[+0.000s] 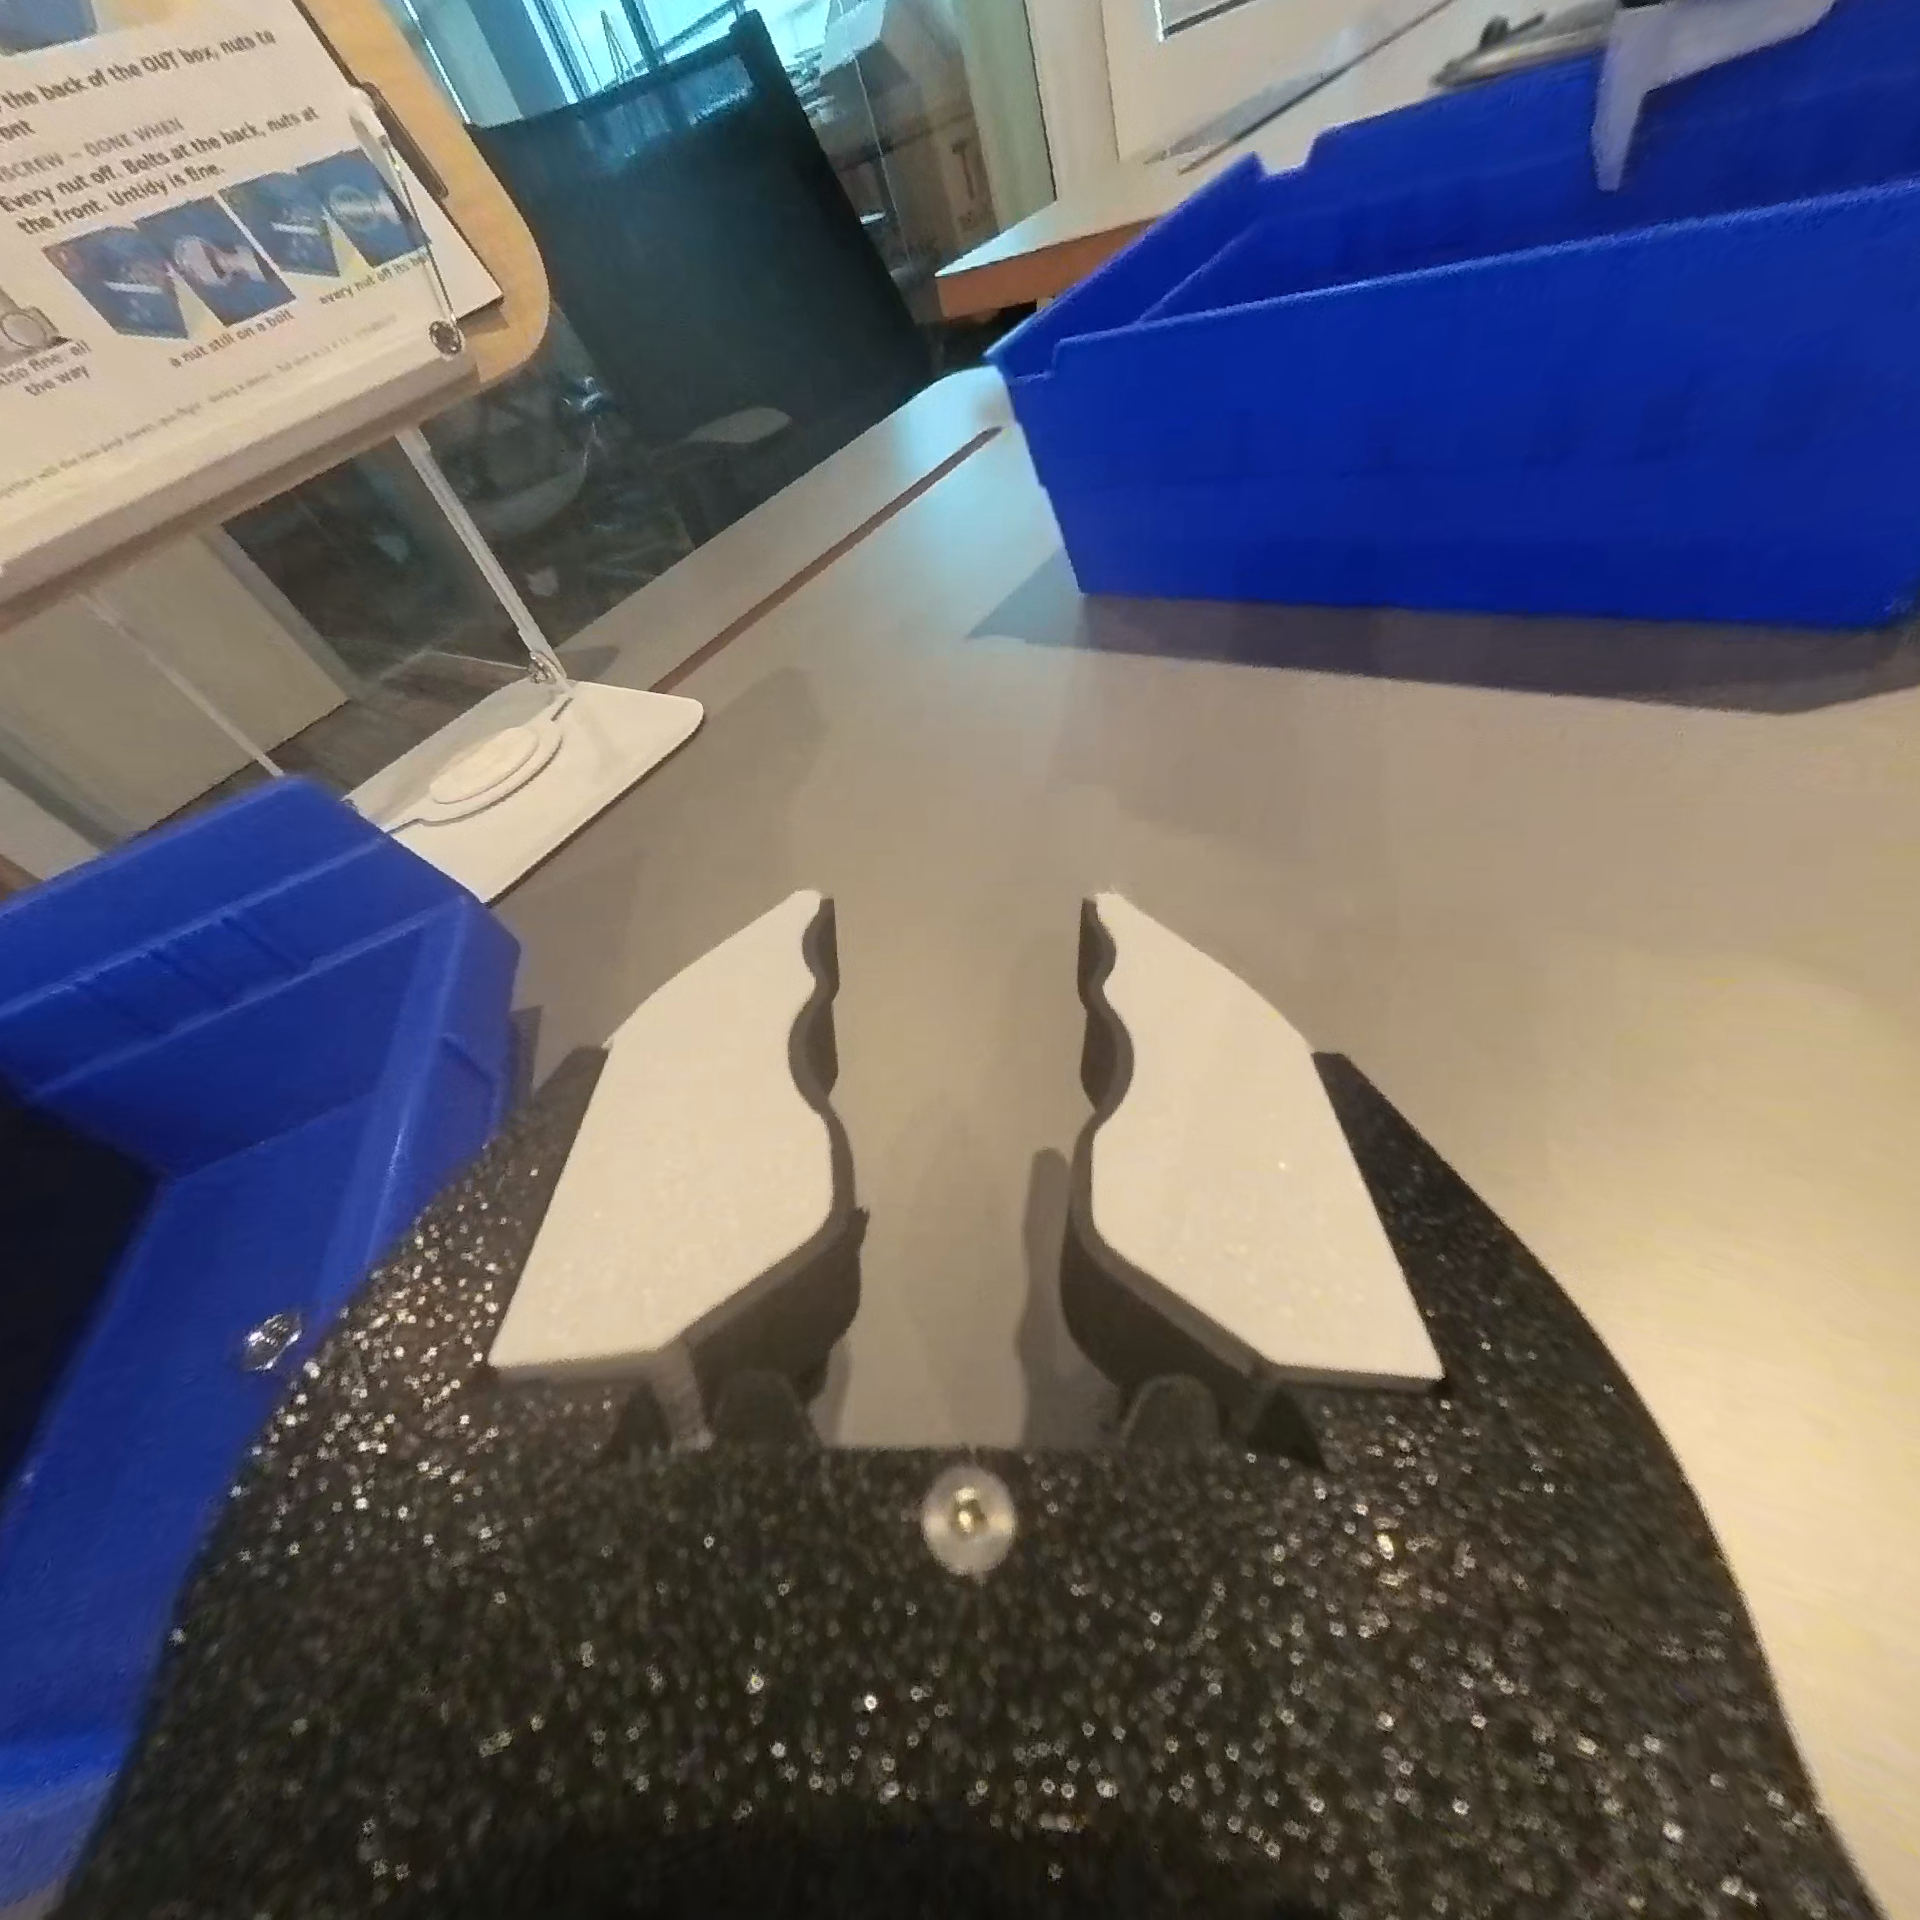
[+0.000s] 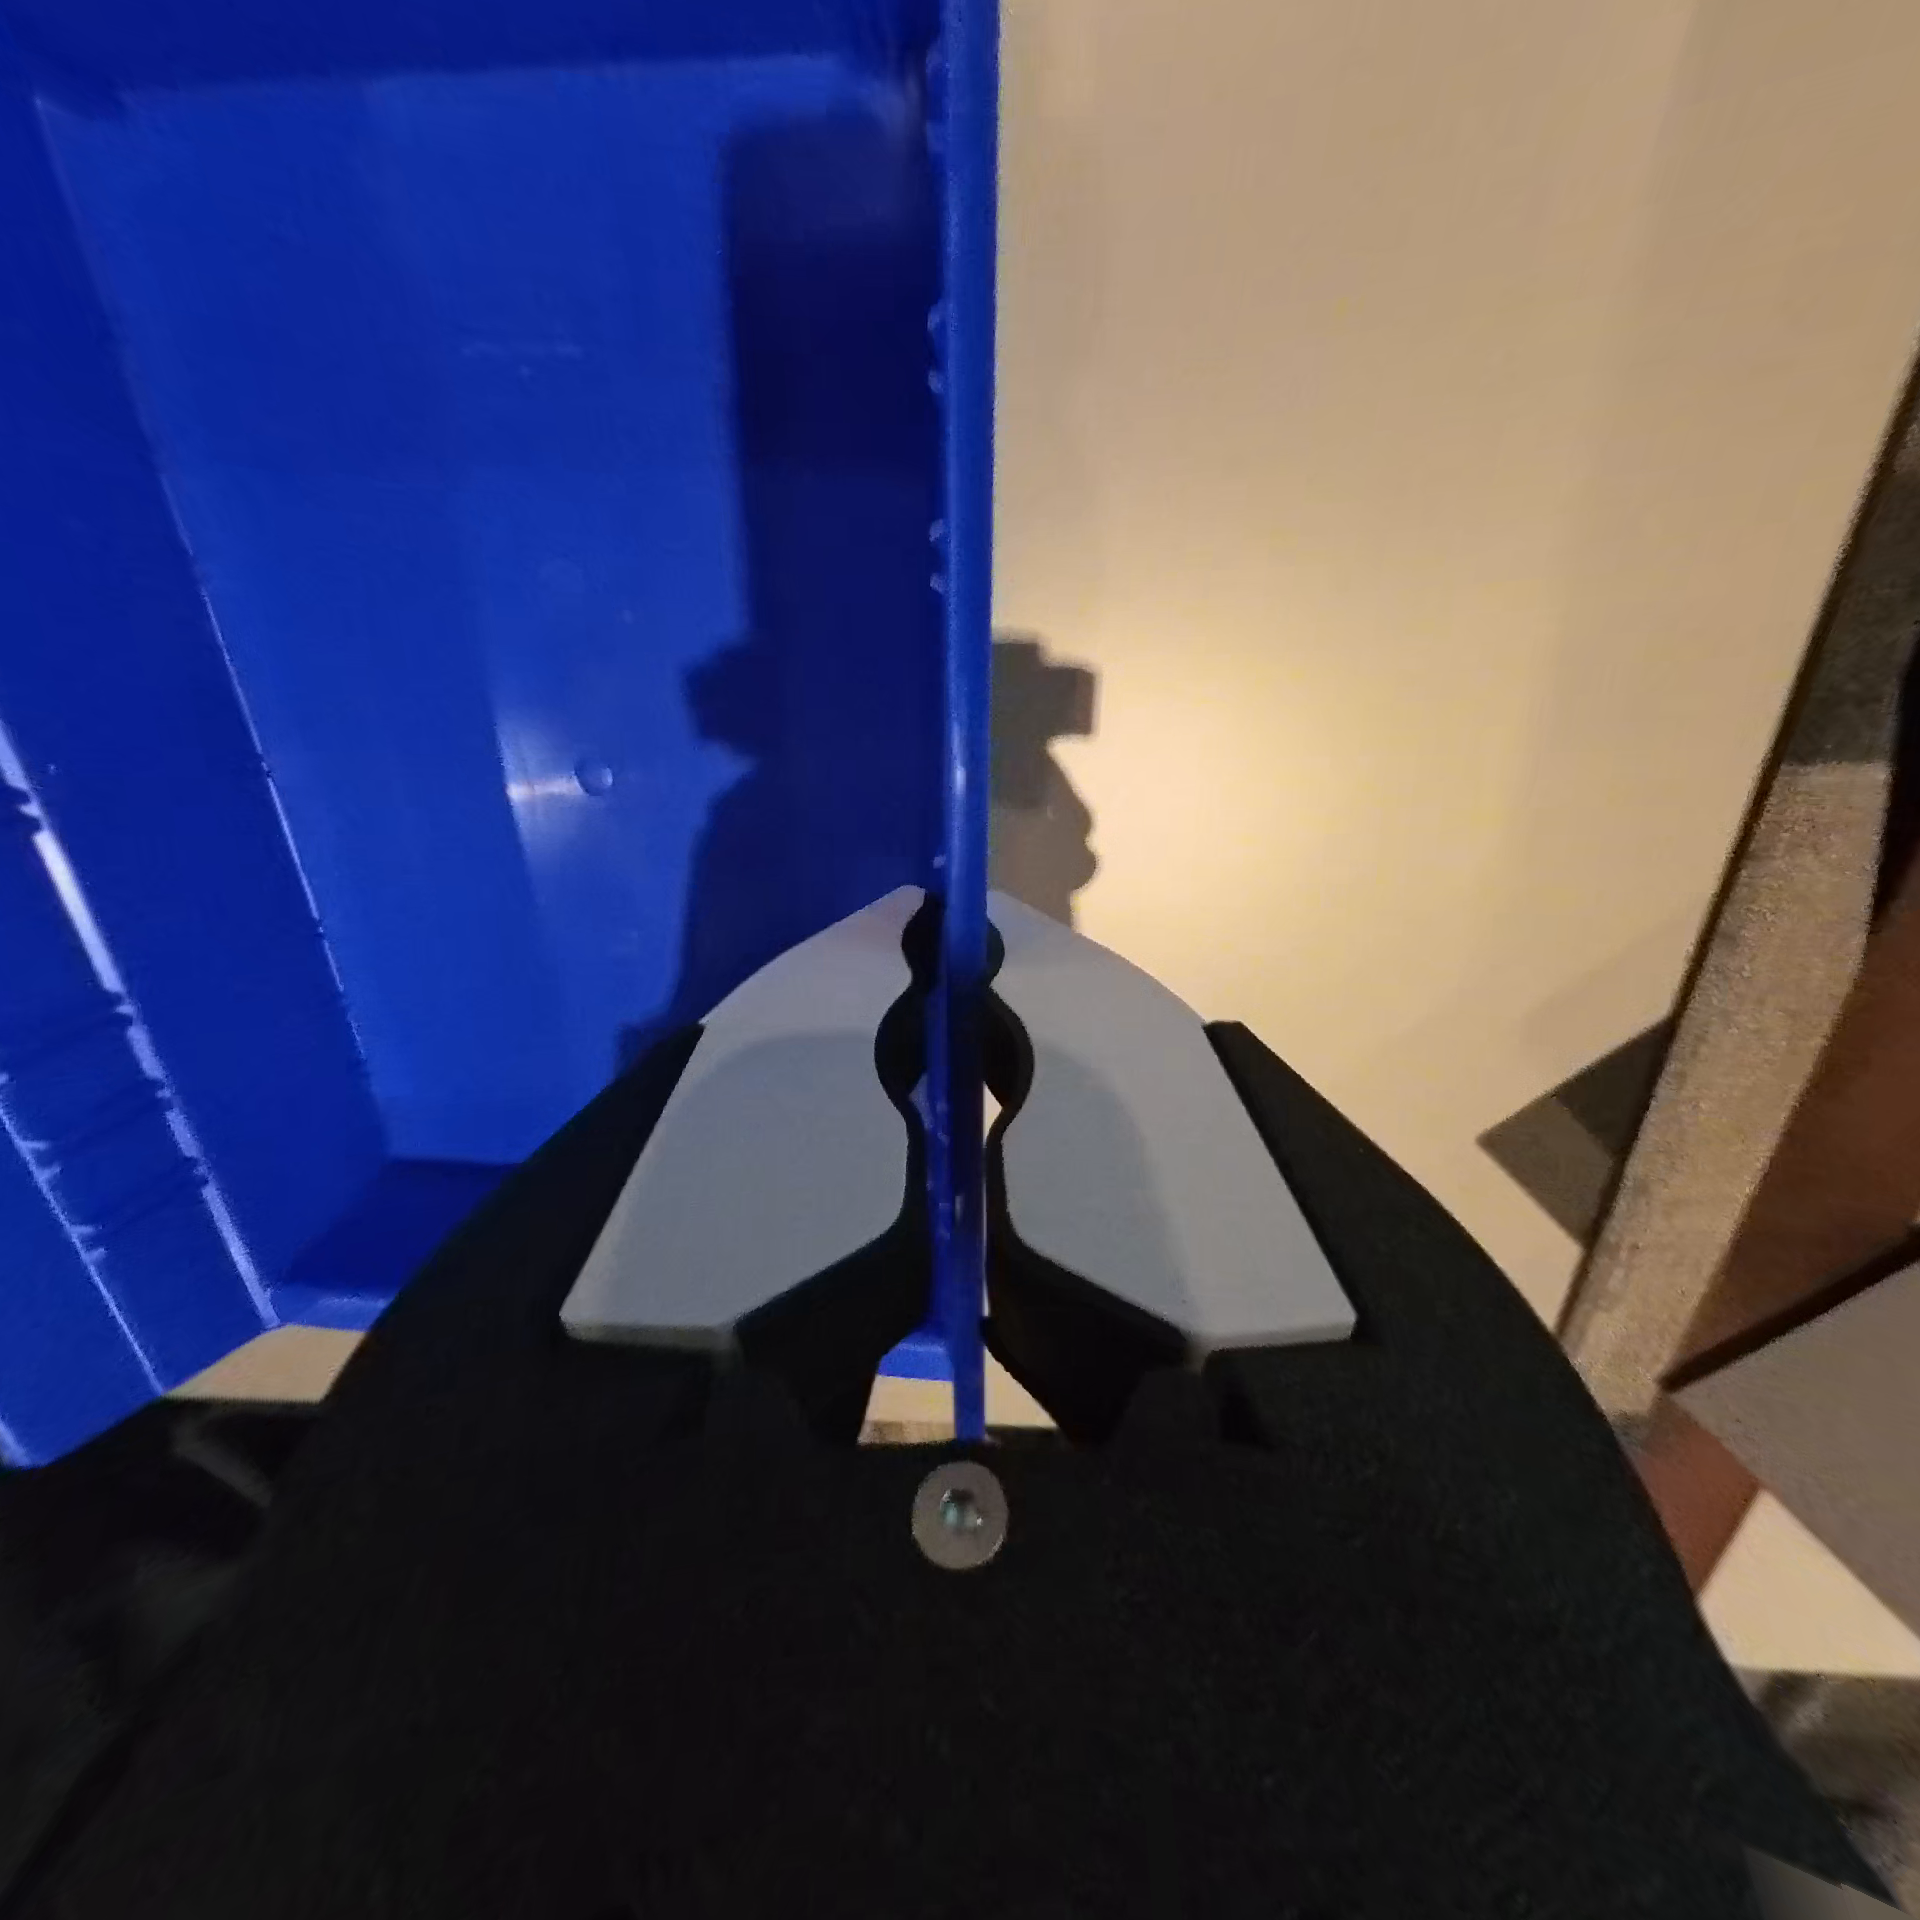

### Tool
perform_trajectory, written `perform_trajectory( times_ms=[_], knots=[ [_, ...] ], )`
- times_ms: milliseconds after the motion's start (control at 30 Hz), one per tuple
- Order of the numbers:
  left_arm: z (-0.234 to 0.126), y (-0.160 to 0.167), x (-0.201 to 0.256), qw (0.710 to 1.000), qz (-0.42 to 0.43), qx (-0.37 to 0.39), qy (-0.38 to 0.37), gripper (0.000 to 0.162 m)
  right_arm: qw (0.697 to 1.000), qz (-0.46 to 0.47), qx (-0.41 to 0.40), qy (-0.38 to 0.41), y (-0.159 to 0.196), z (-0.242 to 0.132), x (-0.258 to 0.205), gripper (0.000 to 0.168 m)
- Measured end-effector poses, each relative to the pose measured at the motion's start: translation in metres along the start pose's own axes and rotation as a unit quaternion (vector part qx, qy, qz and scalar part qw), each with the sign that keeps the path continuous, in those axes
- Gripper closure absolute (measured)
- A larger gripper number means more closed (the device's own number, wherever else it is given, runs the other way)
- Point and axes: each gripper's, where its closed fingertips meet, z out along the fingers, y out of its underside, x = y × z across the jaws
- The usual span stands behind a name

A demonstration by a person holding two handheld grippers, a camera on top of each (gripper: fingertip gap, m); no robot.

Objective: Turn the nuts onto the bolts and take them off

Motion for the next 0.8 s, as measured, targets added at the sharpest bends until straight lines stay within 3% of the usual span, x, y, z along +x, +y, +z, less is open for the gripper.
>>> perform_trajectory(
  times_ms=[267, 400, 467, 567, 633, 700, 800],
  knots=[
    [-0.001, -0.001, -0.004, 1.000, -0.009, 0.005, 0.001, 0.118, 0.999, -0.004, 0.015, 0.031, -0.026, 0.005, 0.029, 0.160],
    [-0.008, -0.011, -0.006, 1.000, -0.008, 0.021, 0.003, 0.115, 0.992, 0.001, 0.065, 0.104, -0.039, -0.009, 0.039, 0.116],
    [-0.019, -0.020, -0.017, 0.999, -0.004, 0.036, -0.021, 0.112, 0.979, -0.022, 0.131, 0.153, -0.051, -0.034, 0.033, 0.110],
    [-0.048, -0.031, -0.060, 0.988, 0.013, 0.048, -0.144, 0.109, 0.947, -0.081, 0.278, 0.136, -0.061, -0.078, -0.030, 0.113],
    [-0.073, -0.032, -0.097, 0.971, 0.015, 0.043, -0.234, 0.111, 0.922, -0.132, 0.354, 0.087, -0.049, -0.100, -0.098, 0.128],
    [-0.087, -0.025, -0.127, 0.962, 0.001, 0.015, -0.272, 0.106, 0.888, -0.196, 0.413, 0.048, -0.027, -0.111, -0.166, 0.137],
    [-0.095, 0.004, -0.167, 0.951, -0.021, -0.073, -0.299, 0.085, 0.849, -0.278, 0.448, -0.019, 0.006, -0.100, -0.256, 0.138]
  ],
)
